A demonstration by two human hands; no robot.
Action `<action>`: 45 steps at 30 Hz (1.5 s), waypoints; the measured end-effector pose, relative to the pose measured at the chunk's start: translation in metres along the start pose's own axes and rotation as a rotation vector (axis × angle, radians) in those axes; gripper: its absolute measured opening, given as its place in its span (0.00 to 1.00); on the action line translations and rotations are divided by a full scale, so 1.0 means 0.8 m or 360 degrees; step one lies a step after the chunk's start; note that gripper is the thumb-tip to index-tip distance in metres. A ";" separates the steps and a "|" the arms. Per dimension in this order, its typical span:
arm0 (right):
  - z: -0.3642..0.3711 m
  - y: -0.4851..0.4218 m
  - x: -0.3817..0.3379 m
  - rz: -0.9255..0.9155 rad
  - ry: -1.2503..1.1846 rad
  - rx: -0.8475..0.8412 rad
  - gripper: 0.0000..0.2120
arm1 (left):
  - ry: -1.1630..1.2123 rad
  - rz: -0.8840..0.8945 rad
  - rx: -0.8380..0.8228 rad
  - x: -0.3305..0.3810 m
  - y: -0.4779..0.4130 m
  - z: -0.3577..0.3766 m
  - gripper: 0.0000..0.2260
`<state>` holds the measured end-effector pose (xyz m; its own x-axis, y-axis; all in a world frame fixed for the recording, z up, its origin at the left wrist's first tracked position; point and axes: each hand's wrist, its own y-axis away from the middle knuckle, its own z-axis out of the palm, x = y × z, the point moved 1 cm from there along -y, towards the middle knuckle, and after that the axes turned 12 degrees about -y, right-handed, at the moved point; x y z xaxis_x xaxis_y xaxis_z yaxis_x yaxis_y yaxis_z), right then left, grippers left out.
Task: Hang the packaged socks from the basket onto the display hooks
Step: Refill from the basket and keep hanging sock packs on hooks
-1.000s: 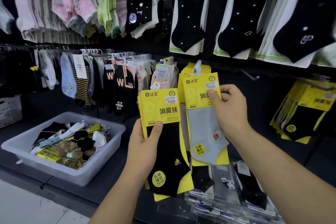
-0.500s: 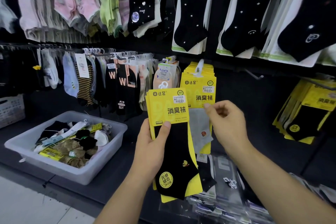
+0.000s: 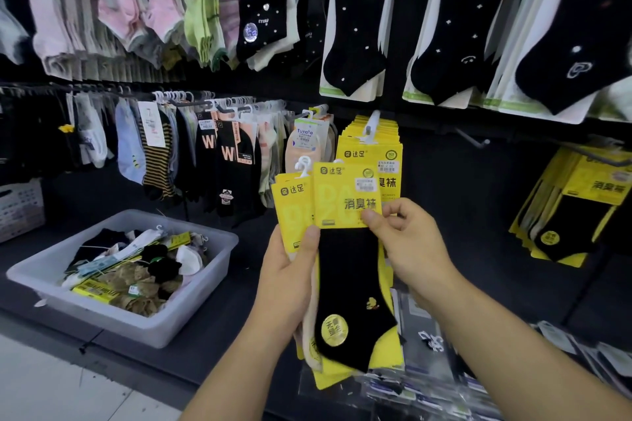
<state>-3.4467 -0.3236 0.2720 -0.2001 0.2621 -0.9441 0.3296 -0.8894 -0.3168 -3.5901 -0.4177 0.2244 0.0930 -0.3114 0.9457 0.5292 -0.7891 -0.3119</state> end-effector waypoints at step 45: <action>-0.008 -0.021 -0.063 -0.0213 0.0635 -0.0271 0.05 | -0.0406 0.0080 0.0005 -0.007 0.010 -0.001 0.11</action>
<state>-3.4360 -0.3194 0.3242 0.1093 0.5241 -0.8446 0.4787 -0.7724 -0.4174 -3.5867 -0.4224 0.2164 0.3290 -0.2061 0.9216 0.5209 -0.7744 -0.3591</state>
